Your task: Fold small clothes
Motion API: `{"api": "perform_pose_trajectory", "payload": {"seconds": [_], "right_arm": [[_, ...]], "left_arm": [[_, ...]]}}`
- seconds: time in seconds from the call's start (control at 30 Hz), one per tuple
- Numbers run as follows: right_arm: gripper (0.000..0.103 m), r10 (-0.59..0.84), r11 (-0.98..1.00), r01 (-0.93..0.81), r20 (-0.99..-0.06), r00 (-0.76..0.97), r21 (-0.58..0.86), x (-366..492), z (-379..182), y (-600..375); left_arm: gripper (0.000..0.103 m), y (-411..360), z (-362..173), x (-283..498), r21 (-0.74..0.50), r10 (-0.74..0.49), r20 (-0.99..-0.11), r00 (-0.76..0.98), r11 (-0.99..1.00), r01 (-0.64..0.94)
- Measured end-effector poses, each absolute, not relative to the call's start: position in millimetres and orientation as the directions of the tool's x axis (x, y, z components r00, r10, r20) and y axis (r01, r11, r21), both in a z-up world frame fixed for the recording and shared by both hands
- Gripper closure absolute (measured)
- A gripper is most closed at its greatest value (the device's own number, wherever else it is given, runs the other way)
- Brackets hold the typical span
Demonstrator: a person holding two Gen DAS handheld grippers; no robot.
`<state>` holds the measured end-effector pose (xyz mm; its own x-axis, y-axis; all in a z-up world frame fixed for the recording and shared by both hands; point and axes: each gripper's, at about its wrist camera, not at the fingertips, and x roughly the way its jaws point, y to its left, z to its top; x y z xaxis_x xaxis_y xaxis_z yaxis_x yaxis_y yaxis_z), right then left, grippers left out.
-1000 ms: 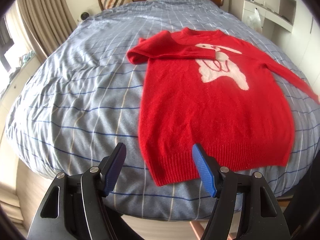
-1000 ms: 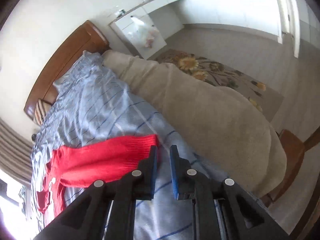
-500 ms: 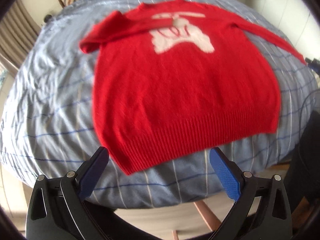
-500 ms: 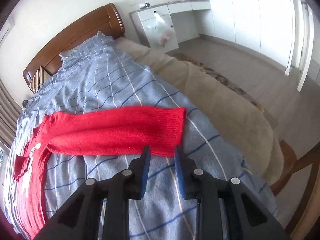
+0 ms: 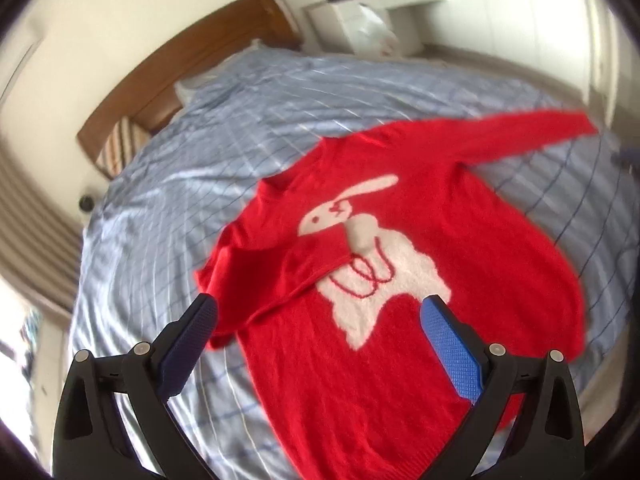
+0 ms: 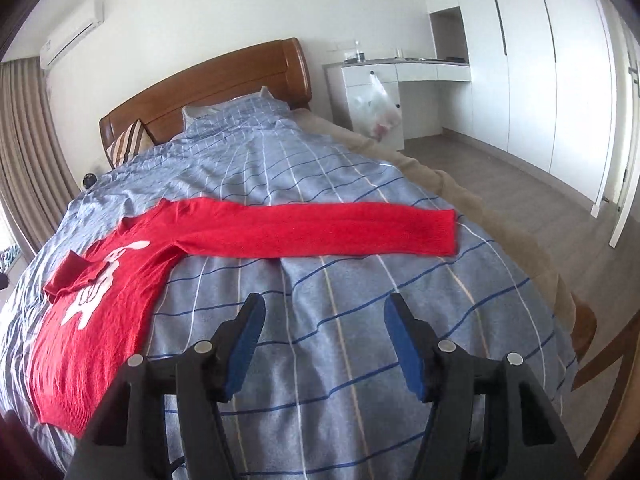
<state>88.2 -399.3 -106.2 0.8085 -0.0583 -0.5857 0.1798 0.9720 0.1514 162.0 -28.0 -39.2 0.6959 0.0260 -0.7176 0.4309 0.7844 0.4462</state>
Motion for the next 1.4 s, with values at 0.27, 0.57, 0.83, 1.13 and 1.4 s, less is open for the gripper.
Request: {"api": "perform_pose_trajectory", "payload": {"seconds": [0.27,0.57,0.83,1.13,1.4], "right_arm": [[0.041,-0.034,0.970,0.169,-0.584,0.811,0.177,77.8,-114.7,-387.6],[0.041,-0.038,0.966,0.182,-0.597,0.802,0.182,81.7,-118.2,-390.4],[0.041,-0.029,0.974,0.160,-0.605,0.796,0.163,85.5,-120.7,-382.2],[0.041,-0.031,0.984,0.132,-0.611,0.791,0.120,87.2,-123.4,-369.3],[0.041,-0.041,0.991,0.109,-0.621,0.783,0.073,89.7,-126.1,-358.6]], "left_arm": [[0.035,-40.0,-134.4,258.9,0.548,0.184,-0.781,0.597,0.660,0.514],[0.100,7.3,-99.7,281.4,0.271,0.000,-0.806,0.592,0.888,0.371],[0.100,235.9,-47.3,258.8,0.097,0.288,-0.721,0.630,0.942,-0.321],[0.100,390.5,-129.6,177.6,-0.006,0.389,-0.842,0.374,0.687,-0.727],[0.100,389.5,-150.1,177.8,-0.033,0.348,-0.865,0.361,0.679,-0.734]]}}
